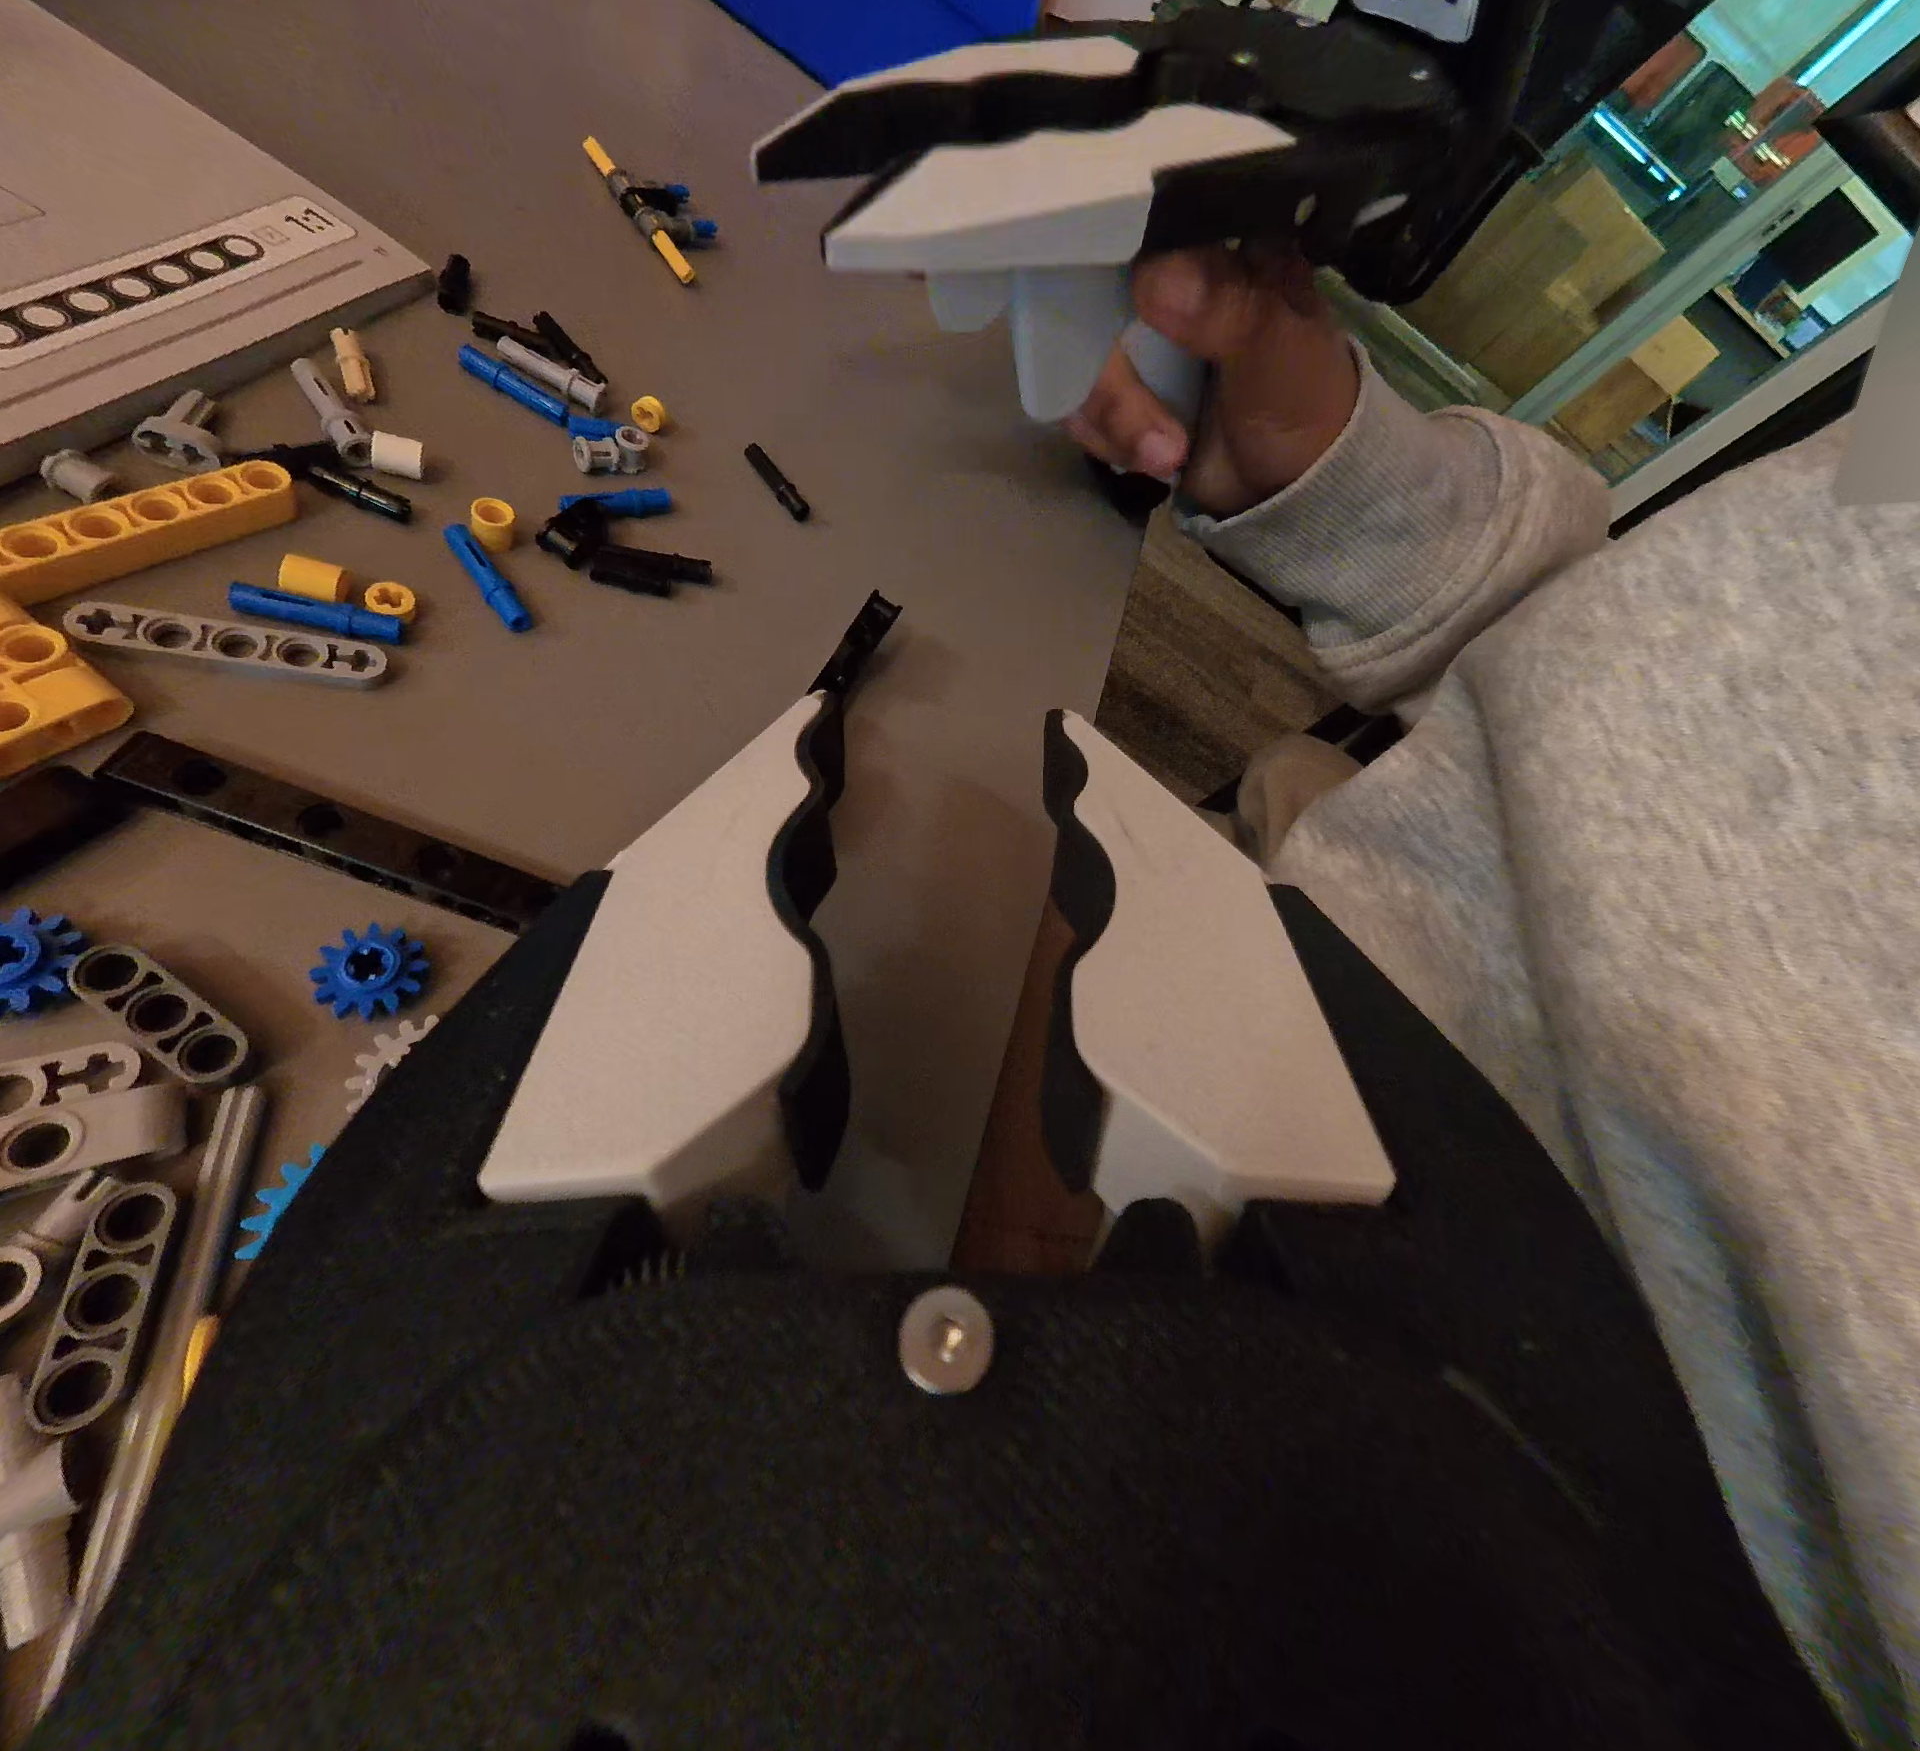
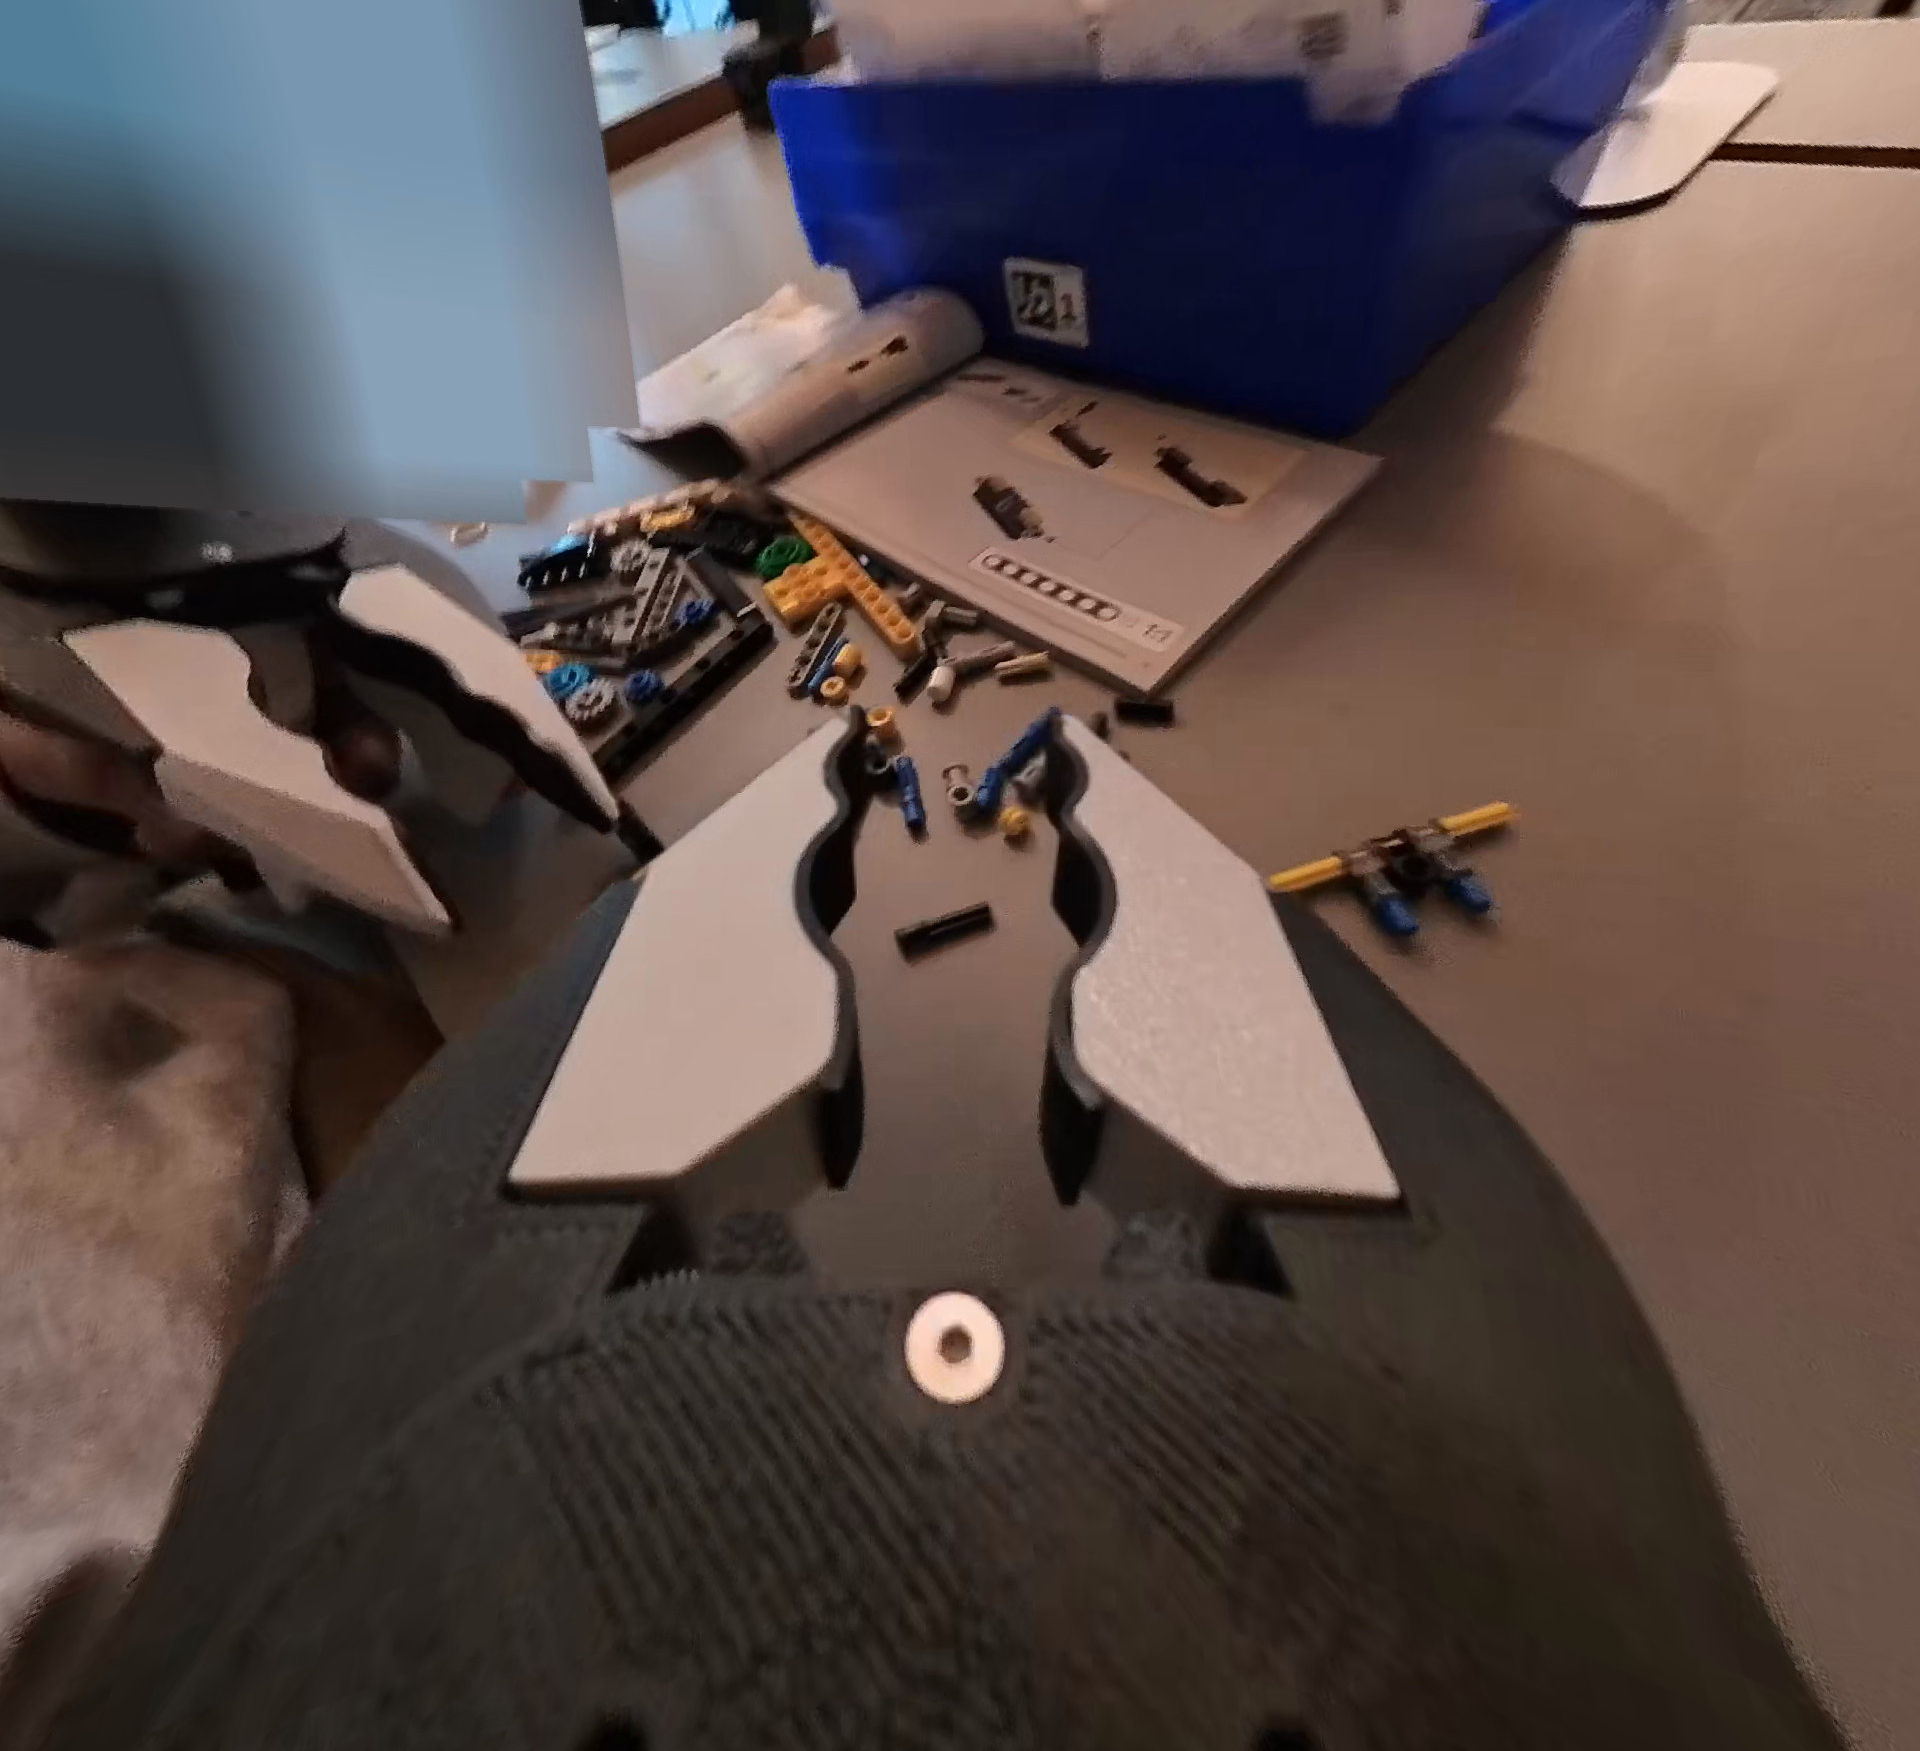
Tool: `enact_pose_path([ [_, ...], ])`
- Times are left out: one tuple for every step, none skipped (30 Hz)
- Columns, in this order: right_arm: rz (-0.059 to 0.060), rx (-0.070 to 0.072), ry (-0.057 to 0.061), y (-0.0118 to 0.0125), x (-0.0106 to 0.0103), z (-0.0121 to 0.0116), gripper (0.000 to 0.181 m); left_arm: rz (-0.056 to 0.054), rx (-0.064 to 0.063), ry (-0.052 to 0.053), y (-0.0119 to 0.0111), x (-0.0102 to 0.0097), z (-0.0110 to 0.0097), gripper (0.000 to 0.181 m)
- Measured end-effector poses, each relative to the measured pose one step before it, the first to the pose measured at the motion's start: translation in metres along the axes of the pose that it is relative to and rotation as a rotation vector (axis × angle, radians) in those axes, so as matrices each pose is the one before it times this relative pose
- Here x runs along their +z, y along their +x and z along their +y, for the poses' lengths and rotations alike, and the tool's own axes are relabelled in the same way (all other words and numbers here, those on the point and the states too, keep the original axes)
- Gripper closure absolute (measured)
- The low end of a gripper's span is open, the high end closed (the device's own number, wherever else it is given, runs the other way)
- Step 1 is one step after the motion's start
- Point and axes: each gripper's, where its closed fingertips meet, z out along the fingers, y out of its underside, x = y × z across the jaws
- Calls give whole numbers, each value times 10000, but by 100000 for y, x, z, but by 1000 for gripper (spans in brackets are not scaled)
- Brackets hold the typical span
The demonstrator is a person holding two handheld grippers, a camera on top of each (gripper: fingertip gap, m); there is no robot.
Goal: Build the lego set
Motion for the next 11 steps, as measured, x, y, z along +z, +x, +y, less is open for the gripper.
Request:
enact_pose_path([
  [46,283,229,361,-241,-296,148,2,-4,-4,-7,2,8,143],
  [24,249,187,300,-209,-254,148,1,-3,2,4,1,-3,143],
  [5,202,129,226,-143,-166,148,1,-4,3,-7,-6,-7,143],
  [-34,137,64,111,-81,-96,149,1,-4,-1,4,0,1,143],
  [-43,73,14,27,-19,-22,148,-3,-4,-2,-10,0,-3,143],
  [-14,19,-10,-1,11,21,148,-7,-4,0,-20,4,3,143],
  [1,-28,-20,-31,18,25,148,-5,0,3,-7,2,-5,143],
  [3,-50,-32,-47,31,46,148,-7,-3,3,-10,-7,-2,143],
  [10,-55,-40,-43,46,53,148,-9,-6,1,-16,2,-7,143],
  [9,-53,-39,-44,33,54,148,-14,-8,1,-28,6,1,143],
  [-2,-43,-40,-51,49,56,149,-18,-9,2,-27,2,-8,143],
])
